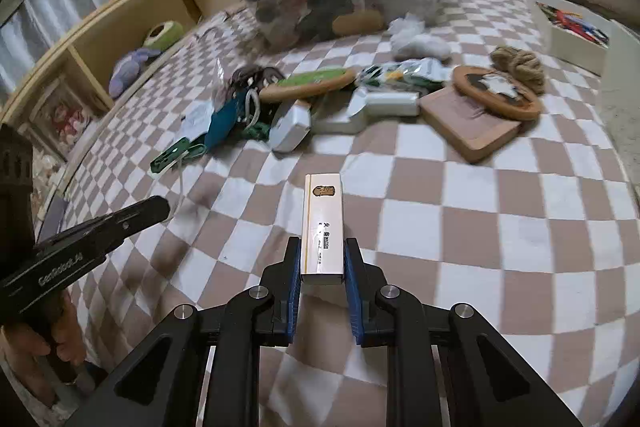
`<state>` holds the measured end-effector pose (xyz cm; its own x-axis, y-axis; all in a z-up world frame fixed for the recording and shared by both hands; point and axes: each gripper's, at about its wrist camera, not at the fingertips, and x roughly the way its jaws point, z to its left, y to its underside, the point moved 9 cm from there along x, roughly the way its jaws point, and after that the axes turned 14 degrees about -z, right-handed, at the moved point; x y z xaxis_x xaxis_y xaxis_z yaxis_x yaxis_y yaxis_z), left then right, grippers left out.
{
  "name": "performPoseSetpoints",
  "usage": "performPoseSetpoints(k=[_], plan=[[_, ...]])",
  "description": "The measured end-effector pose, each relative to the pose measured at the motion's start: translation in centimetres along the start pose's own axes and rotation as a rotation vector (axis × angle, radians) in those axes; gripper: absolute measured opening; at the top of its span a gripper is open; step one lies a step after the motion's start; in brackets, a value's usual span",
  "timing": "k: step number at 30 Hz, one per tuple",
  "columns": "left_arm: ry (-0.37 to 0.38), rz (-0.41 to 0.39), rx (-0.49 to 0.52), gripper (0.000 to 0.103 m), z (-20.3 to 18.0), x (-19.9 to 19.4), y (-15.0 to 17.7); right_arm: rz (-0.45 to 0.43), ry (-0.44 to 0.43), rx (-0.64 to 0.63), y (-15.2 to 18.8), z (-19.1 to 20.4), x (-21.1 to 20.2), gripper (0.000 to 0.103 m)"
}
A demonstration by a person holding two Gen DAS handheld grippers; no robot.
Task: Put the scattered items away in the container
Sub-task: 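Carry the green clip and cream box in both tools over the white box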
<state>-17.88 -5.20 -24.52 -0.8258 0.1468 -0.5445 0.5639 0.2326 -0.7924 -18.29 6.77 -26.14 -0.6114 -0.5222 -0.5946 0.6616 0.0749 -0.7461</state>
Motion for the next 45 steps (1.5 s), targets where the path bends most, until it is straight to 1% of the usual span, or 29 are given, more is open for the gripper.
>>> performPoseSetpoints(k=[5, 7, 12, 15, 18, 23, 28, 32, 35, 40, 45], plan=[[0.028, -0.033, 0.026, 0.004, -2.1, -0.9, -1.2, -0.058, 0.016, 0.004, -1.5, -0.9, -2.3, 0.022], [0.045, -0.048, 0.033, 0.004, -3.0, -1.3, -2.0, -0.077, 0.015, 0.002, -2.2, -1.1, -3.3, 0.022], [0.065, -0.118, 0.059, 0.004, -4.6, -3.1, -5.0, -0.13, 0.019, -0.001, -4.2, -1.8, -6.1, 0.022], [0.074, -0.143, 0.073, 0.004, -5.5, -4.0, -6.0, -0.165, 0.014, 0.009, -5.6, -2.4, -8.0, 0.022], [0.085, -0.164, 0.088, 0.004, -6.7, -4.7, -7.0, -0.2, 0.028, -0.002, -6.7, -3.0, -9.6, 0.022], [0.116, -0.197, 0.132, 0.004, -9.7, -5.9, -8.6, -0.239, 0.049, -0.027, -8.4, -4.0, -12.0, 0.022], [0.168, -0.226, 0.162, 0.004, -13.5, -6.8, -9.8, -0.286, 0.07, -0.062, -10.5, -5.1, -15.2, 0.022], [0.24, -0.217, 0.164, 0.004, -17.1, -6.6, -9.8, -0.316, 0.088, -0.088, -11.5, -6.5, -18.2, 0.022], [0.281, -0.207, 0.181, 0.004, -19.7, -6.2, -9.5, -0.324, 0.126, -0.109, -11.6, -8.2, -20.1, 0.022], [0.353, -0.183, 0.213, 0.004, -24.6, -5.1, -8.8, -0.327, 0.217, -0.117, -11.5, -12.7, -23.0, 0.022], [0.42, -0.153, 0.236, 0.004, -29.1, -4.2, -7.8, -0.322, 0.274, -0.053, -10.7, -17.9, -25.3, 0.022]])
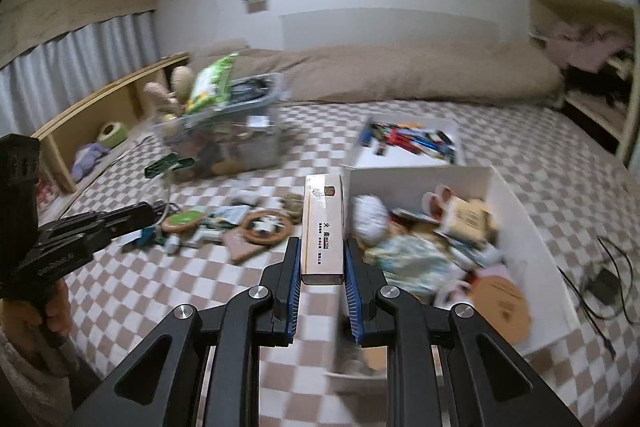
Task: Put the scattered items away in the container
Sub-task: 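Carry the green clip and cream box in both tools over the white box, then lower both tools into the white box and open them, releasing clip and cream box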
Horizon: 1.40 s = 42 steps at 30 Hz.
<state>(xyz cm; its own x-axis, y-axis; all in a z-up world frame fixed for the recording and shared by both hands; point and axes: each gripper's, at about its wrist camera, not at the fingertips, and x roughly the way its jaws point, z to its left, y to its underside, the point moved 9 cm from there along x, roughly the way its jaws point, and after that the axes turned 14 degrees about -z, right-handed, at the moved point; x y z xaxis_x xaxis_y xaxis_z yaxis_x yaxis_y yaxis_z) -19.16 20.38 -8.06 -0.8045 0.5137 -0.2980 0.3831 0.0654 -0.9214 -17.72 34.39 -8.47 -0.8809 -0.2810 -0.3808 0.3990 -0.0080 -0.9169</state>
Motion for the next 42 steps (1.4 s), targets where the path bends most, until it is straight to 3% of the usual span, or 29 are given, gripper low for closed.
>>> performPoseSetpoints(k=[9, 21, 27, 42], plan=[[0.099, 0.055, 0.045, 0.004, -6.9, 4.3, 1.2, 0.053, 0.066, 0.08, 3.1, -6.8, 0.1, 0.022], [0.225, 0.131, 0.032, 0.004, -13.4, 8.7, 3.6, 0.112, 0.064, 0.097, 6.1, -9.6, 1.4, 0.022], [0.262, 0.2, 0.015, 0.004, -15.0, 10.4, 5.8, 0.15, 0.087, 0.098, 7.2, -10.8, 2.6, 0.022], [0.233, 0.291, 0.01, 0.004, -14.5, 12.0, 9.7, 0.163, 0.098, 0.111, 7.7, -11.2, 2.1, 0.022]])
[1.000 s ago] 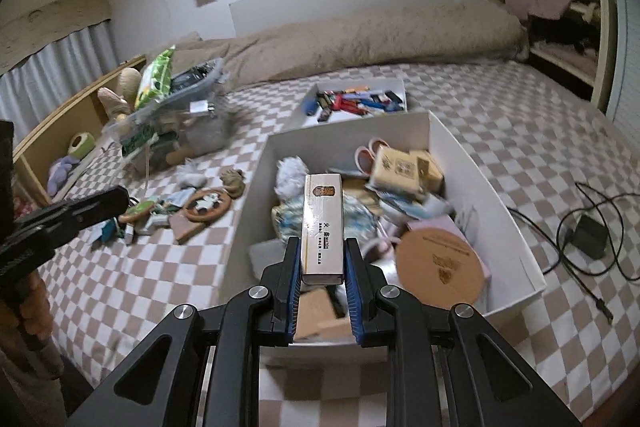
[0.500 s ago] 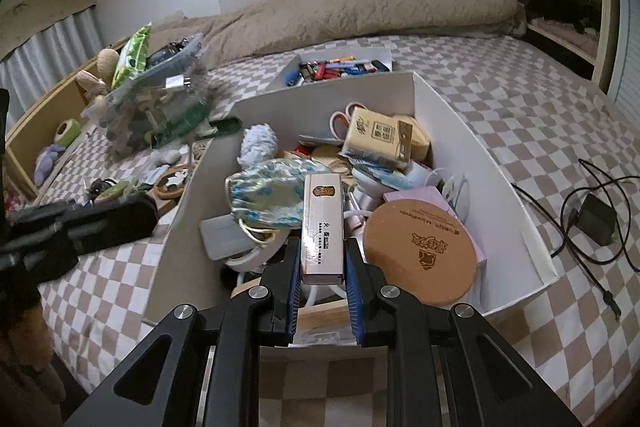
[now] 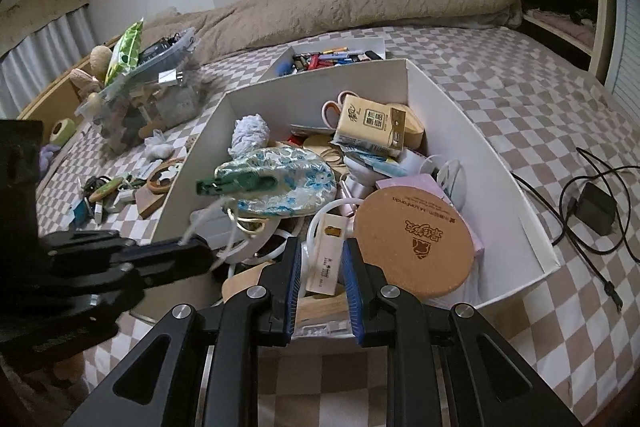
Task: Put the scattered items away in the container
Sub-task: 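Lower both tools into the white box and open them, releasing clip and cream box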
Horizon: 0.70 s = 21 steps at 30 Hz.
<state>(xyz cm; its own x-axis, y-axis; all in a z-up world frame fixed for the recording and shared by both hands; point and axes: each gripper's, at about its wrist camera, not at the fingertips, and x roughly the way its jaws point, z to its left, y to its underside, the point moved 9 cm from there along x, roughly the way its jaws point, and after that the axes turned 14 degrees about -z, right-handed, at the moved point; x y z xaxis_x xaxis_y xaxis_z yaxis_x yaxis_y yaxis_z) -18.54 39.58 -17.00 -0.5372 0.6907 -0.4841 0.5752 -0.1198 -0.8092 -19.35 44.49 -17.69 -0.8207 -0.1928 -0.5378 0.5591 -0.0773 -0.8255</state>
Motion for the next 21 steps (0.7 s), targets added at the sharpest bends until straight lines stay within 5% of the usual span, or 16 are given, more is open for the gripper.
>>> performPoseSetpoints(k=[6, 8, 10, 12, 21], plan=[[-0.022, 0.045, -0.006, 0.004, 0.4, 0.1, 1.3, -0.018, -0.013, 0.003, -0.3, 0.5, -0.6, 0.022], [-0.039, 0.041, -0.022, 0.018, 0.8, 0.0, 1.3, -0.022, -0.013, 0.006, -0.4, 0.6, -0.7, 0.022], [-0.04, 0.005, -0.021, 0.059, 0.9, -0.5, 0.7, -0.027, -0.011, 0.01, -0.4, 0.6, -0.8, 0.022], [-0.048, -0.014, -0.01, 0.069, 0.6, -1.2, 0.2, -0.027, -0.005, 0.016, -0.4, 0.5, -0.9, 0.022], [-0.058, -0.025, -0.003, 0.069, 0.9, -2.0, -0.3, -0.042, 0.0, 0.04, -0.5, 0.4, -1.5, 0.022]])
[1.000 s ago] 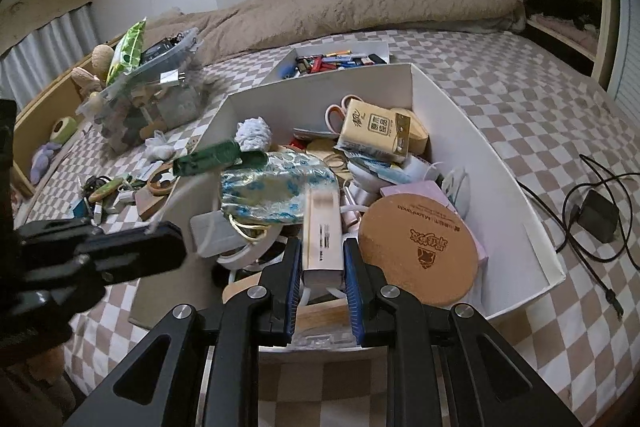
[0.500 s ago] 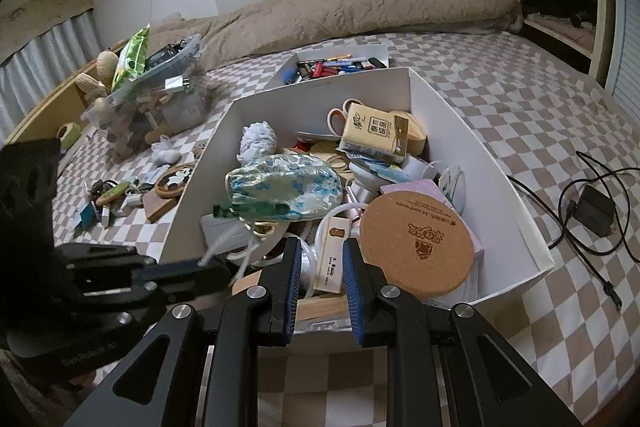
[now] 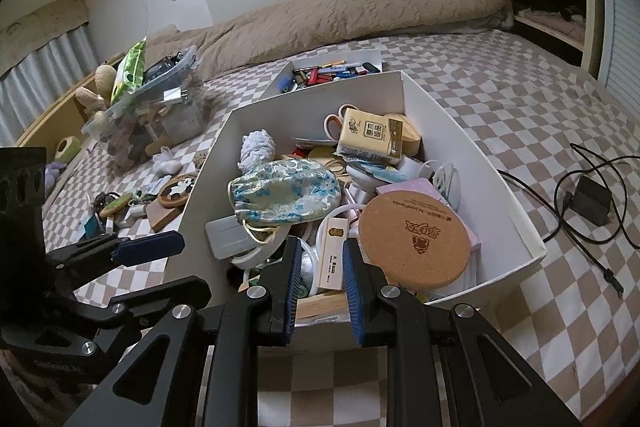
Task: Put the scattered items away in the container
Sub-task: 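Lower both tools into the white box and open them, releasing clip and cream box, then lift both open tools out of the white box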
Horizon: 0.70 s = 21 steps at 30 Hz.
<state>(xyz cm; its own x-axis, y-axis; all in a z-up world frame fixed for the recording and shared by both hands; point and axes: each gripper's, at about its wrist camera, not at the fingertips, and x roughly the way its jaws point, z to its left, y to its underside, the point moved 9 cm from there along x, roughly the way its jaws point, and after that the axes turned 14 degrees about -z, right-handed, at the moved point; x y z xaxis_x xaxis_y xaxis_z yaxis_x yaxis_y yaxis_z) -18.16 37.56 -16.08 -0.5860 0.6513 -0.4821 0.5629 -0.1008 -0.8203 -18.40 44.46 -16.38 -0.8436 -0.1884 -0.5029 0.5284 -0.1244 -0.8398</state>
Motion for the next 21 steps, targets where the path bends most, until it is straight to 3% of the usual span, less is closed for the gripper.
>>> performPoseSetpoints(k=[11, 17, 18, 19, 21], plan=[[-0.019, -0.042, 0.021, 0.069, 0.1, -2.1, -0.8, -0.045, 0.006, -0.009, -0.7, 1.0, -2.2, 0.022], [-0.038, -0.097, 0.042, 0.082, 0.2, -4.4, -1.6, -0.09, 0.05, -0.028, -0.9, 1.3, -4.0, 0.022], [-0.043, -0.108, 0.046, 0.086, 0.2, -4.9, -1.8, -0.097, 0.056, -0.031, -0.9, 1.4, -4.4, 0.029], [-0.047, -0.12, 0.049, 0.091, 0.3, -5.3, -2.0, -0.104, 0.061, -0.034, -0.9, 1.5, -4.7, 0.055], [-0.044, -0.14, 0.055, 0.096, 0.2, -6.3, -2.3, -0.125, 0.07, -0.047, -1.0, 1.8, -5.3, 0.092]])
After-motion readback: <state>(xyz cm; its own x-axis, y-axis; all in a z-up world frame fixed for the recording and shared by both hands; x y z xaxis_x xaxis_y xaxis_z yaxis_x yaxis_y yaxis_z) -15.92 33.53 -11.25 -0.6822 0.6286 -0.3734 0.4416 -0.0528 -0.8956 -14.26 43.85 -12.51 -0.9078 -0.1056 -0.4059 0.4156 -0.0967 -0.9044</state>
